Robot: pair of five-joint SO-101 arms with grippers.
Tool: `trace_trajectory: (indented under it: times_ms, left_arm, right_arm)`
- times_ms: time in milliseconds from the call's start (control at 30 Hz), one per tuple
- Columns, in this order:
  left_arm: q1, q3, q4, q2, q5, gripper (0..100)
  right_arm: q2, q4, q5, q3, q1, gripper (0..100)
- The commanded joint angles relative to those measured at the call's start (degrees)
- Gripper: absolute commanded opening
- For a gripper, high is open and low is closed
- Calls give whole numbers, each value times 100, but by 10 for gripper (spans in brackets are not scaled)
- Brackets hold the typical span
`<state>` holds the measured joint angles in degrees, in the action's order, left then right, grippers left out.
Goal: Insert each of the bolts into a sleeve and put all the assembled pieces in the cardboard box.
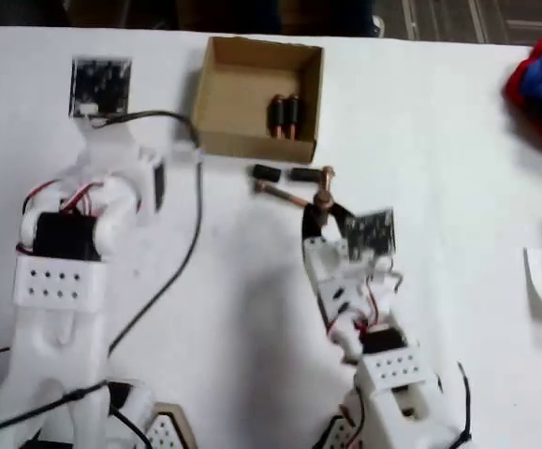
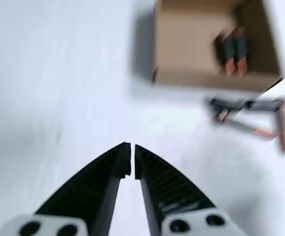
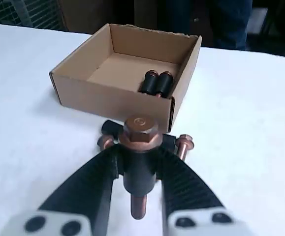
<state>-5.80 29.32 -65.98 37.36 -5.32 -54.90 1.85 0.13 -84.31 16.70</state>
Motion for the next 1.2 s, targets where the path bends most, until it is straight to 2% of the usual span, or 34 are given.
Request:
trace_trajectory:
  times_ms: [0,133,233,400,500,667,867,1167]
  left_arm:
    - [-563,919,-44,-9,62,36]
    - [-765,2229,870,-9,62,36]
    - [-826,3116,1837,18,62,36]
    - [-791,4127,3244,18,62,36]
    - [-782,4330,3578,18,62,47]
    - [-782,4347,3587,18,62,60]
    - [-782,4347,3604,18,62,60]
    - [-782,4347,3604,9,62,60]
  right_arm:
    - [901,-1429,-141,2866,-13,20]
    - [3204,-2448,-141,5960,-13,20]
    - [5077,-2756,-176,8105,-13,20]
    - [7969,-2782,-1345,11376,-13,20]
    - [9657,-2765,-1442,13301,-4,20]
    - [12119,-3090,-1407,16044,101,20]
    - [13666,-3952,-1108,17679,259,20]
    - [13446,-5349,-1152,17969,259,20]
